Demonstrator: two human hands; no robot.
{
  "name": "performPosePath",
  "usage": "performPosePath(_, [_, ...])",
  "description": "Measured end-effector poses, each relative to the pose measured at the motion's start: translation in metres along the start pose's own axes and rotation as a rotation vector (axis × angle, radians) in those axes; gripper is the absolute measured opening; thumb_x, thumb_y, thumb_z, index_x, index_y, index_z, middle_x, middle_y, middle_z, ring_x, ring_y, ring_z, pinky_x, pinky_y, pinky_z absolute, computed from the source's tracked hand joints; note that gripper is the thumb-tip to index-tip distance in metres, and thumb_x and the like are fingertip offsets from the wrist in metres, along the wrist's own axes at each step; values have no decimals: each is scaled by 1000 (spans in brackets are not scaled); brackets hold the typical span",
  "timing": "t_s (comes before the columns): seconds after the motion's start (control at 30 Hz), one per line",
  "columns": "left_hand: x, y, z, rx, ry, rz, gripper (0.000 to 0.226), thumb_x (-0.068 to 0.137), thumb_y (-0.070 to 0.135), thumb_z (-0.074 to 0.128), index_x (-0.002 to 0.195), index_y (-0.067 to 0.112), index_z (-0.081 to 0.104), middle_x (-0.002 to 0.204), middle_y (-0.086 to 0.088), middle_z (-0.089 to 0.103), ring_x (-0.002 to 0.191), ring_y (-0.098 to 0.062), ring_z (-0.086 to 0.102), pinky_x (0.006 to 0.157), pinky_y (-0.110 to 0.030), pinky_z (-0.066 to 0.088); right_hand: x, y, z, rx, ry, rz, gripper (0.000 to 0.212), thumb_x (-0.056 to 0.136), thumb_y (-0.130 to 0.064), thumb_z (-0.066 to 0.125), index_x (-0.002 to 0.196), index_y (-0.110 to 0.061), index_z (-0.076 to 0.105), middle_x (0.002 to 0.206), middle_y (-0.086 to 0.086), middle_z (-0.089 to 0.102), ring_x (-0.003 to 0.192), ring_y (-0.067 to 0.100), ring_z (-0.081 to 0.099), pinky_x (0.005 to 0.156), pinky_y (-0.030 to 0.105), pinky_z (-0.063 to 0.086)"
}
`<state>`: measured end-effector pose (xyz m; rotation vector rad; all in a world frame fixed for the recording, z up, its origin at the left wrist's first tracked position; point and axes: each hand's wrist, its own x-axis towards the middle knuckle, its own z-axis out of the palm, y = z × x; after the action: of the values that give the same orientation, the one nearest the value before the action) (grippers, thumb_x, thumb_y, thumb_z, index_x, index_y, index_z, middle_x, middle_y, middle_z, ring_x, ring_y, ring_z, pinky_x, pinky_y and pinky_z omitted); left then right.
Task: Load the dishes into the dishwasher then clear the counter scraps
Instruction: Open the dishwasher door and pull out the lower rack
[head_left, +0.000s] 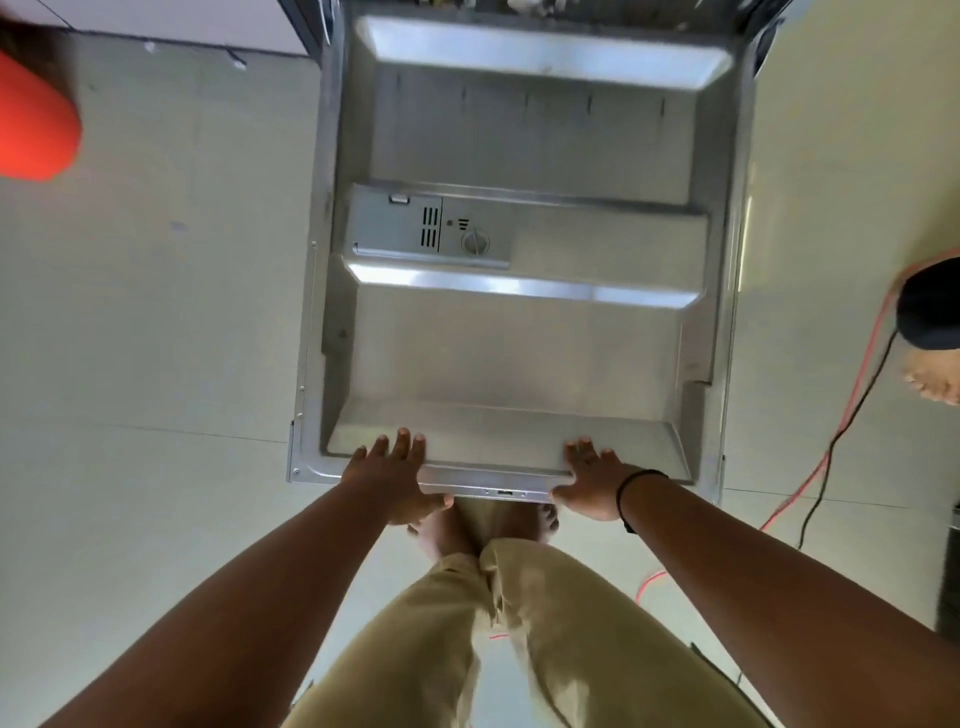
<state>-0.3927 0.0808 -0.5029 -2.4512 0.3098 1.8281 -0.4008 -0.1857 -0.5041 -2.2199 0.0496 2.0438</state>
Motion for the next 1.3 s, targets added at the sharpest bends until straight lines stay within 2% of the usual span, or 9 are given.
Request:
performPosePath(0.2, [38,-3,7,-1,-22,-18,98,82,77,35,152,24,-9,160,-2,-13,148,-29,-2,119,-49,3,42,9,-3,-27,-38,-13,73,98,-42,33,152,-24,-13,159,0,-18,147,32,-5,118,44,8])
performPosePath(0.33, [49,-1,13,41,-52,-51,101,81,79,33,151,22,-13,159,-3,-16,147,-32,-5,118,-50,2,52,10,-2,-44,-78,-3,79,97,-39,39,151,-25,-17,158,-1,-23,147,34,-8,118,44,8])
performPosePath(0.47, [35,7,2,54,10,-71,94,85,75,33,153,20,-2,161,-6,-3,147,-32,1,118,-50,7,36,10,-8,-47,-15,-6,84,91,-42,46,152,-29,-10,160,-4,-14,147,32,5,117,42,22])
performPosePath(0.57, [7,12,-23,0,78,-25,81,91,68,29,153,20,10,160,-6,14,147,-29,8,117,-46,13,3,14,-12,-4,70,39,87,88,-50,48,153,-25,-5,162,3,-3,145,30,18,114,41,27])
performPosePath(0.7, [-52,16,-60,-78,144,18,73,95,61,31,152,20,15,158,-4,21,146,-27,17,115,-45,22,-58,21,-25,64,124,46,89,90,-53,50,153,-16,-1,160,11,5,143,30,25,113,39,29])
performPosePath(0.83, [-102,12,-95,-102,189,-4,73,93,63,33,151,20,21,157,-3,25,144,-26,21,113,-46,26,-117,25,-63,102,204,28,85,89,-52,52,152,-15,9,156,11,23,138,29,34,110,39,34])
performPosePath(1.0, [-122,7,-142,-212,250,-43,73,92,64,34,150,20,24,154,-3,32,141,-26,29,111,-46,32,-153,20,-123,117,326,0,81,90,-51,50,152,-16,12,155,8,28,138,27,35,110,39,34])
performPosePath(1.17, [-116,2,-192,-82,288,7,72,93,62,33,149,18,25,157,-5,25,144,-28,21,113,-46,27,-162,8,-169,156,415,-2,79,92,-50,50,152,-15,13,152,9,35,134,28,41,107,37,37])
performPosePath(1.3, [-101,-5,-242,-8,391,24,73,94,61,34,151,18,20,159,-5,16,146,-27,15,116,-46,23,-152,-1,-204,234,486,-29,77,92,-45,53,151,-14,16,149,10,38,132,28,42,105,36,38])
